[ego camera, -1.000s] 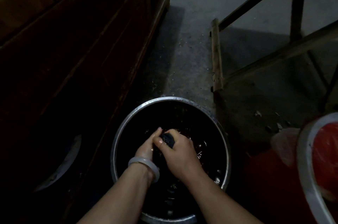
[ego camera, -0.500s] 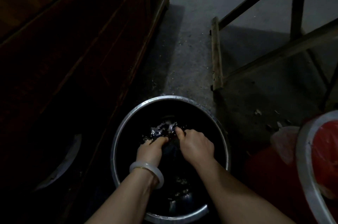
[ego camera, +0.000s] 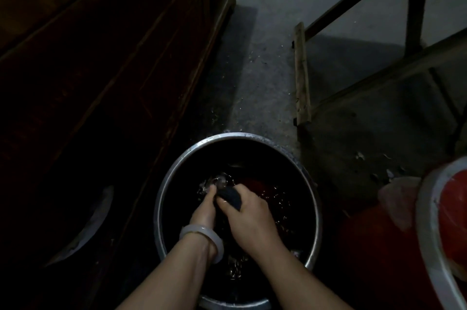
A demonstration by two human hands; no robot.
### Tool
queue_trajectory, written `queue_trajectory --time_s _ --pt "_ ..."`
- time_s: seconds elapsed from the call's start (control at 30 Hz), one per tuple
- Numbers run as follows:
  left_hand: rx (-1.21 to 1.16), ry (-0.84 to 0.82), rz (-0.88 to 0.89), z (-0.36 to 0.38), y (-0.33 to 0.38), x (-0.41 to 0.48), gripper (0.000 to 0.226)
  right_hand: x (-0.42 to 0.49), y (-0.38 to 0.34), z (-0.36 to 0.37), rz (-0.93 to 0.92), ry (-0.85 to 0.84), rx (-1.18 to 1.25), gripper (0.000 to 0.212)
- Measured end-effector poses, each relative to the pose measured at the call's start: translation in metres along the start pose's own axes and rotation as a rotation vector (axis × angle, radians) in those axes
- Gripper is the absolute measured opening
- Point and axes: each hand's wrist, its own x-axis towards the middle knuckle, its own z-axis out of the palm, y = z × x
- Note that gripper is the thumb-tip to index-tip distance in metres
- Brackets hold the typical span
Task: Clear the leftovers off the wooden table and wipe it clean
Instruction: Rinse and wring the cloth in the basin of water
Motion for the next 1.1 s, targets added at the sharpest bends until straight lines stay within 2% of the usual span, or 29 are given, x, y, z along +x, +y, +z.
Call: queue_trajectory --time_s 0.1,0.13,0.23,0.33,0.47,0.57,0.63,0.77,0.83,0.93,1.03,1.1 --pt "-0.174 -0.008 -0.105 -0.002 -0.001 0.001 0.072 -0.008 -0.019 -0.006 -0.060 0.013 -0.078 0.031" --pt "-0.107 0.012 -0.068 -0.001 0.000 -0.002 0.073 -0.006 -0.022 -0.009 -0.058 0.031 -0.120 0.035" --pt "0.059 0.126 0.078 0.004 0.005 -0.009 0.051 0.006 -0.022 -0.018 -0.008 0.062 -0.195 0.044" --pt "0.081 0.146 0.045 0.004 0.009 -0.020 0.041 0.019 -0.014 -0.027 0.067 0.038 -0.330 0.053" --pt "0.272 0.190 0.179 -0.003 0.016 -0.023 0.026 0.028 0.008 -0.029 0.125 -0.005 -0.525 0.061" --pt "0.540 0.243 0.183 -0.012 0.016 -0.015 0.038 0.028 0.021 -0.027 0.114 -0.042 -0.810 0.061" --pt "0.740 0.242 0.151 -0.014 0.013 -0.018 0.061 0.025 0.027 -0.023 0.059 -0.093 -0.967 0.059" --pt "1.264 0.326 0.304 -0.006 0.004 -0.033 0.086 0.014 0.037 -0.012 -0.074 -0.180 -1.124 0.048" --pt "1.517 0.327 0.446 -0.002 0.000 -0.033 0.090 0.011 0.036 -0.012 -0.108 -0.218 -1.094 0.041" --pt "1.621 0.116 0.578 -0.004 0.004 -0.022 0.087 0.012 0.018 -0.026 -0.178 -0.211 -0.814 0.034" --pt "1.335 -0.051 0.707 -0.010 0.014 -0.021 0.062 0.008 -0.007 -0.045 -0.210 -0.138 -0.361 0.020" --pt "1.082 -0.075 0.786 -0.014 0.024 -0.027 0.038 0.008 -0.014 -0.056 -0.244 -0.097 -0.216 0.025"
